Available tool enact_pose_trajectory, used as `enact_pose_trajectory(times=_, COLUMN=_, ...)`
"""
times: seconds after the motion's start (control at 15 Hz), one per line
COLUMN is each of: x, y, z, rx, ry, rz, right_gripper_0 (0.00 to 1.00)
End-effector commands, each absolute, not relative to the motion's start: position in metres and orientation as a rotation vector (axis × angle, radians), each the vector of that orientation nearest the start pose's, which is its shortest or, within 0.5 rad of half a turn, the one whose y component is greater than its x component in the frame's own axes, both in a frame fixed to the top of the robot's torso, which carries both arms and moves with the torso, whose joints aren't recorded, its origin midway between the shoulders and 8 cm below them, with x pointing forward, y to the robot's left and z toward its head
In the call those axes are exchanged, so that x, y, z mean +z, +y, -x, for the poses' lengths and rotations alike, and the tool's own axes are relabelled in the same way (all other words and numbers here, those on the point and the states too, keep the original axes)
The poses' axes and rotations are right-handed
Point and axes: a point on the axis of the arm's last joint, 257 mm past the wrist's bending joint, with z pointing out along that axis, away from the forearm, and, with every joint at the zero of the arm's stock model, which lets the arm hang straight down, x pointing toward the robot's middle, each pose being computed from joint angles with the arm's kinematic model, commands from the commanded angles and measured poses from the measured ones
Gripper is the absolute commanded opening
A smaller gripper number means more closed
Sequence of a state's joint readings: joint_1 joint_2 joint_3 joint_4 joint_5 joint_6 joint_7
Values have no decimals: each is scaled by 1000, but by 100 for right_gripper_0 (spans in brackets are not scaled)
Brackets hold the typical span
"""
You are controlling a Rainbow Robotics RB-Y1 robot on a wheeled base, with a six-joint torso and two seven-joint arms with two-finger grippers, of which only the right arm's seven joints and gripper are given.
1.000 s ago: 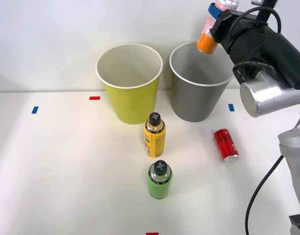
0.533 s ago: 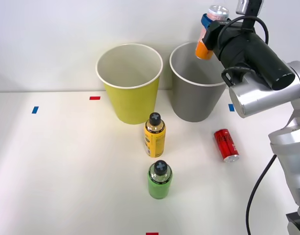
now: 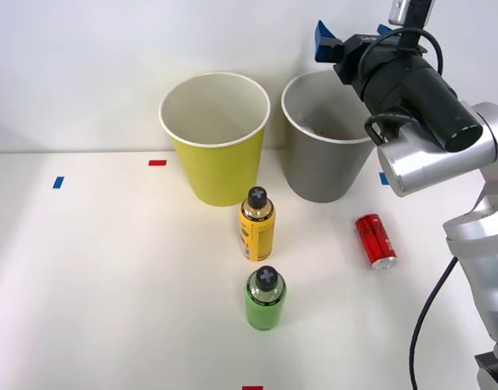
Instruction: Put cans in the gray bin, plastic bottles in the light green bin
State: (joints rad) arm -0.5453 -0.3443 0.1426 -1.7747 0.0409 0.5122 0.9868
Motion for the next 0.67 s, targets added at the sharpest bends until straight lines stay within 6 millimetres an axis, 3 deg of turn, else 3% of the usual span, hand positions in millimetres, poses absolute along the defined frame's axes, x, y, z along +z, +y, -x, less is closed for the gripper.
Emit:
enact_pose_trajectory(times=0.07, x=47, y=-157, z=-621, rx=273, ry=1375, rz=56, right_gripper_0=100)
enact_pose_trajectory(times=0.4, x=36, y=-177, z=-587, rx=340, ry=1198, rz=98, right_gripper_0=100)
enact_pose_trajectory(times=0.67, x=30, y=-193, z=-557, rx=340, ry=1170, rz=89, right_gripper_0=100)
